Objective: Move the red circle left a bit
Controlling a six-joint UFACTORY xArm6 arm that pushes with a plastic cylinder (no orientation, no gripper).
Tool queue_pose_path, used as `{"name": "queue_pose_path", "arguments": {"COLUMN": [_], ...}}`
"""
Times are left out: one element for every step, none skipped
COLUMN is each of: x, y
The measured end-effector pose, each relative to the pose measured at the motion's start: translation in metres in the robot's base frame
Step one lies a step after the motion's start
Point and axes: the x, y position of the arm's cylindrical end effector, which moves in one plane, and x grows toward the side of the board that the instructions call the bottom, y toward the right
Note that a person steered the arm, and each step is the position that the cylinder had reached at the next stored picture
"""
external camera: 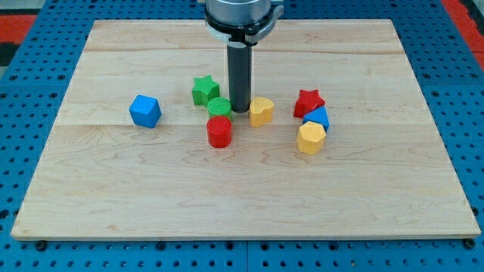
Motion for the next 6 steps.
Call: {"name": "queue_pose_path", "arguments": {"x": [0.0, 0.002, 0.007, 0.029, 0.037, 0.044], "y": [-0.005, -0.01, 0.026, 0.037, 0.022, 0.0]}}
